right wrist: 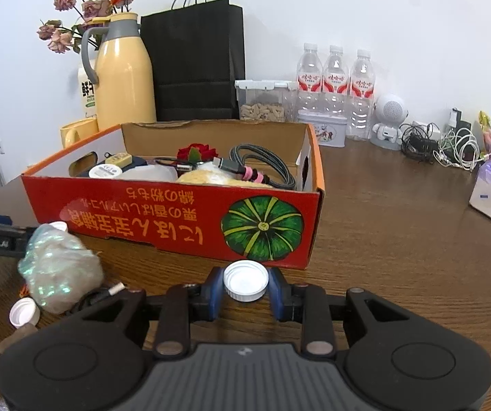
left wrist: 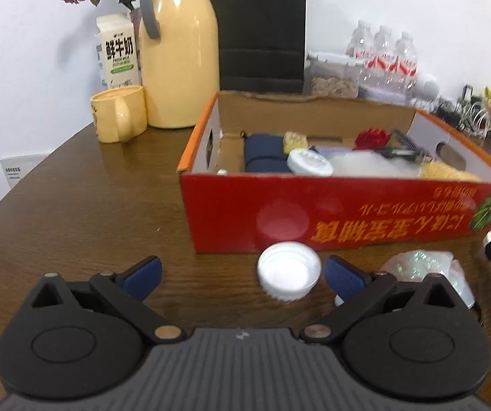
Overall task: Organize objects
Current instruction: 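Grasp a white cap with the right gripper while the left gripper grasps a larger white cap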
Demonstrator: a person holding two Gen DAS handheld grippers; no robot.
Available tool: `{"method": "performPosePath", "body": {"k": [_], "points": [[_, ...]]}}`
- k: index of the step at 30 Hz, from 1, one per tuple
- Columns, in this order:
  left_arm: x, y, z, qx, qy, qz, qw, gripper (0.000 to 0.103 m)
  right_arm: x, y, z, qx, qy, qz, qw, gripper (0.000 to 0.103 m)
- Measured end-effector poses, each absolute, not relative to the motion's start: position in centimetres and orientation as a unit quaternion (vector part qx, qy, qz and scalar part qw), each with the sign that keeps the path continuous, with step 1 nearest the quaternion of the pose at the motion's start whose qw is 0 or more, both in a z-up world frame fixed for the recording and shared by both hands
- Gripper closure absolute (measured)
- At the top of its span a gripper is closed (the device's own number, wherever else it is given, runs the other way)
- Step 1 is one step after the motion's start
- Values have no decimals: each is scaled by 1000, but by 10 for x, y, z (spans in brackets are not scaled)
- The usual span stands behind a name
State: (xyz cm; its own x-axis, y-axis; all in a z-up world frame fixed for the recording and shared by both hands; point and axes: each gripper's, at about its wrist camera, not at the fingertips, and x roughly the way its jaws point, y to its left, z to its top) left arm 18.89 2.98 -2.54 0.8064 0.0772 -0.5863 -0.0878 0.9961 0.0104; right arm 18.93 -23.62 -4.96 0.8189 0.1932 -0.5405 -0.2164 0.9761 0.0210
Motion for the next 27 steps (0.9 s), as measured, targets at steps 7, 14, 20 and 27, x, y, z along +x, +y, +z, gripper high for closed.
{"method": "performPosePath", "body": {"k": [7,14,20,27], "points": [[190,20,-27,-1,303,30,953,5,187,-235,-48,-24,274,106,956,76],[184,13,-29,2,305,-2,952,62,186,-236,-48,-24,272,106,956,76],[174,12,-25,4,275,0,961,62,184,-237,-47,-23,266,107,958,76],[166,18,-22,-8,260,17,965,62,176,-235,-43,-26,242,104,964,76]]}}
